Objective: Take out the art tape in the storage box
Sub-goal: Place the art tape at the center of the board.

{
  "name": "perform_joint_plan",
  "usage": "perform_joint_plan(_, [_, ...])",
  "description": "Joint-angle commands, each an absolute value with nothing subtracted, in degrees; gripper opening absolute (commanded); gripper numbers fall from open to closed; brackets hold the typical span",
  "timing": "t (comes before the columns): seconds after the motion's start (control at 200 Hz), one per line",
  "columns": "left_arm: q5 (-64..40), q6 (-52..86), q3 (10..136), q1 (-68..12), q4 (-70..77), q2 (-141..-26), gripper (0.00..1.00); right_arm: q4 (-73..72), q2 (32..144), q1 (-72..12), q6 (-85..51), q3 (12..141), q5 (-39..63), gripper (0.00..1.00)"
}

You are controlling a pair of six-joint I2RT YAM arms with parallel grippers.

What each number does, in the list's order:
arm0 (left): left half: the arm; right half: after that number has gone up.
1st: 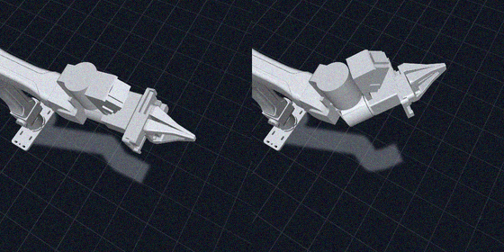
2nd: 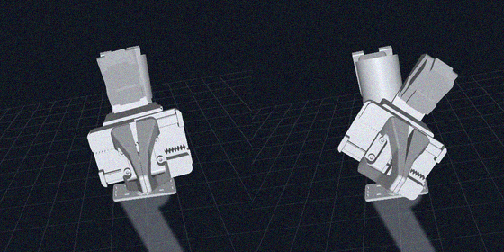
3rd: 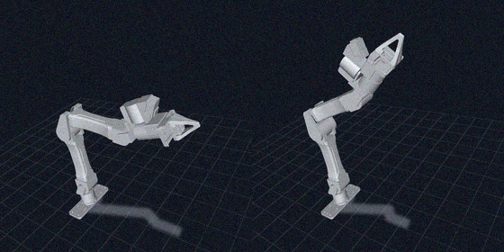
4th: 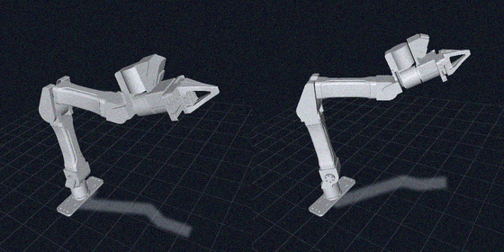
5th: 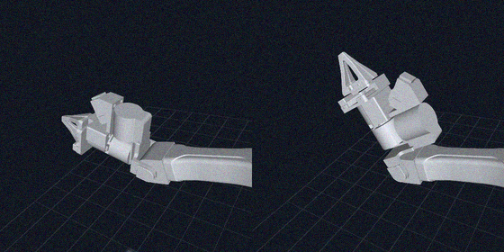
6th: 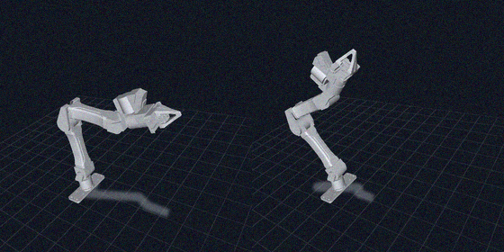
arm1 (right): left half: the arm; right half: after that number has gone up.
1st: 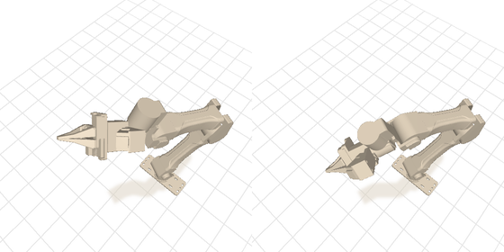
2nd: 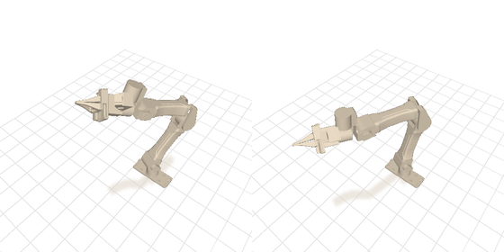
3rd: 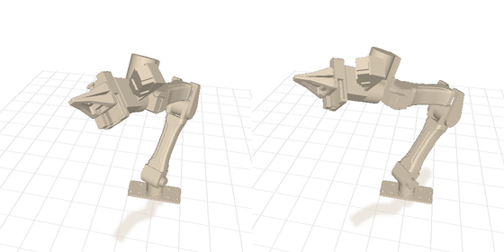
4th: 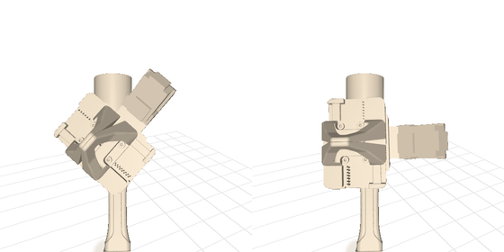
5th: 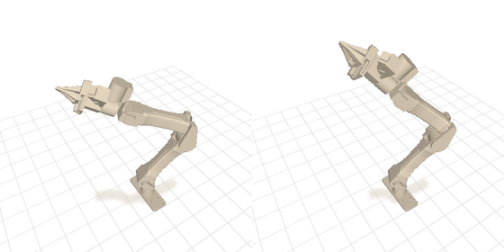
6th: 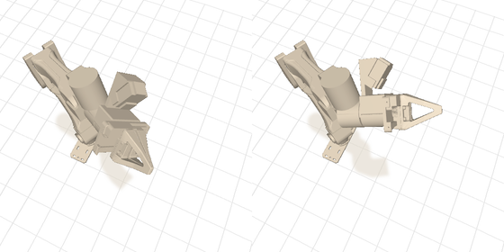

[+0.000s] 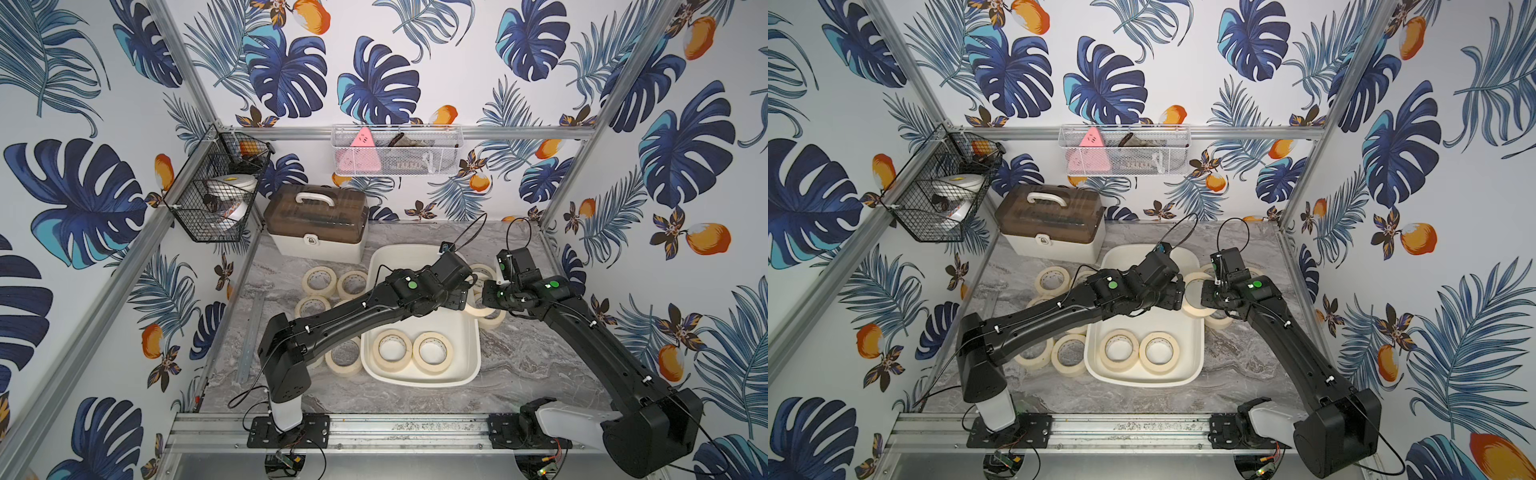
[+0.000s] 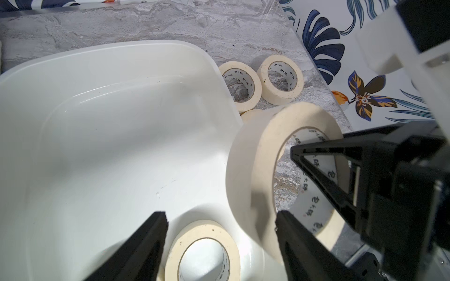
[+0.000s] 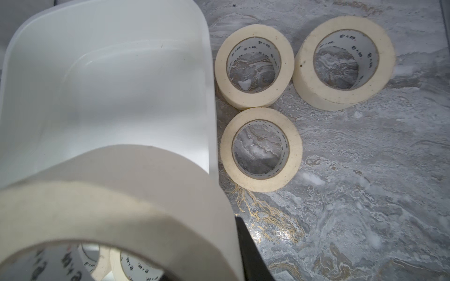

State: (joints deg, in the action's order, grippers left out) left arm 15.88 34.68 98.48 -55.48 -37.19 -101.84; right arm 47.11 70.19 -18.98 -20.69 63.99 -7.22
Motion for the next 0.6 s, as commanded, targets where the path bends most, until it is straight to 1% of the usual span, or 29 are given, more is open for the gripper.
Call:
perform_joint_plan(0.0, [16.9, 33.8, 96.6, -55.4, -35.5, -99.1, 0.83, 45.5, 69.5, -17.8, -24.6, 63.6, -12.0, 0.0])
perform_joint_plan(0.12, [18.3, 33.4, 94.4, -55.3, -35.0, -96.9, 0.86, 46.5, 68.3, -14.3, -29.7, 62.1, -16.6, 0.0])
perform_joint_plan(0.19, [18.6, 33.2, 93.1, -55.1, -34.9, -95.9, 0.87, 47.0, 67.9, -10.7, -32.5, 61.1, -17.9, 0.0])
perform_joint_plan(0.305, [18.5, 33.4, 91.0, -54.6, -34.7, -94.9, 0.88, 45.8, 67.8, -4.4, -35.6, 58.0, -16.7, 0.0])
perform_joint_plan(0.475, [18.1, 34.0, 88.6, -53.9, -34.9, -94.1, 0.88, 45.4, 71.2, 1.1, -41.7, 54.8, -17.6, 0.0])
perform_joint_plan(0.595, [17.9, 34.4, 86.5, -53.4, -34.7, -93.4, 0.88, 42.0, 73.6, 4.9, -43.3, 51.5, -14.9, 0.0])
